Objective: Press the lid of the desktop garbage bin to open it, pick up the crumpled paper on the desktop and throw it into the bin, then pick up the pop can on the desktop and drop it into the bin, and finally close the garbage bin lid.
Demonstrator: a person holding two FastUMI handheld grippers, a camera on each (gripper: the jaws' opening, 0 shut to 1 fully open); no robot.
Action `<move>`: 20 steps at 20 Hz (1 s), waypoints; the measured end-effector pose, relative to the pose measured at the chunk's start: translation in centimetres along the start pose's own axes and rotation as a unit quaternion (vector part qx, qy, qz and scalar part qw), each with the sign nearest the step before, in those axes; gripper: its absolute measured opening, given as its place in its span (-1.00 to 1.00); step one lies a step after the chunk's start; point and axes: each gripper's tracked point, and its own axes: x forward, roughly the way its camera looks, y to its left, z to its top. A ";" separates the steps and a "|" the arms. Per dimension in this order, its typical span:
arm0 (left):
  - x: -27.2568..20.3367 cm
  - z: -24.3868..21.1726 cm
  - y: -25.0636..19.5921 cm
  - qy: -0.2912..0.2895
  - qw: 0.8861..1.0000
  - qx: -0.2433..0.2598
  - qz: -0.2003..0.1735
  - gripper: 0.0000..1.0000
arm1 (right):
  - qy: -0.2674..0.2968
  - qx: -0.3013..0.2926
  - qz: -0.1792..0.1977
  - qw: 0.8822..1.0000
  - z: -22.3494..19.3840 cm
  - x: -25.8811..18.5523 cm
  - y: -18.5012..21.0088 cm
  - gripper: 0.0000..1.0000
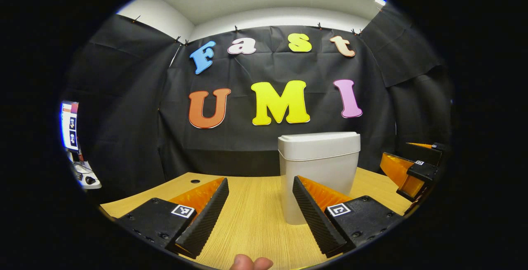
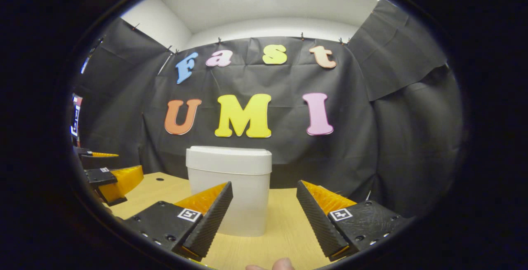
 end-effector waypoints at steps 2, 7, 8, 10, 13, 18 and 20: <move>0.1 0.0 0.0 0.000 1.000 -0.005 -0.002 1.00 | -0.001 0.002 -0.002 1.000 -0.1 -0.2 -0.2 0.94; 0.1 0.1 0.3 0.000 1.000 0.002 0.001 1.00 | 0.001 0.003 -0.011 1.000 -0.4 -0.1 -0.6 0.94; 0.1 0.1 0.3 -0.002 1.000 0.001 0.001 1.00 | 0.000 0.003 -0.010 1.000 -0.3 -0.1 -0.6 0.94; 0.1 0.1 0.2 -0.002 1.000 0.001 0.002 1.00 | -0.002 0.001 -0.009 1.000 -0.1 -0.2 -0.5 0.94; 0.0 0.3 0.2 -0.002 1.000 0.001 0.002 1.00 | -0.003 0.000 -0.006 1.000 -0.1 -0.3 -0.3 0.94; -0.1 0.4 0.2 -0.005 1.000 0.003 0.002 1.00 | -0.002 -0.006 -0.006 1.000 -0.1 -0.5 -0.2 0.93; -0.2 0.4 0.1 -0.004 1.000 0.002 0.003 1.00 | -0.001 -0.005 -0.006 1.000 -0.1 -0.6 -0.2 0.93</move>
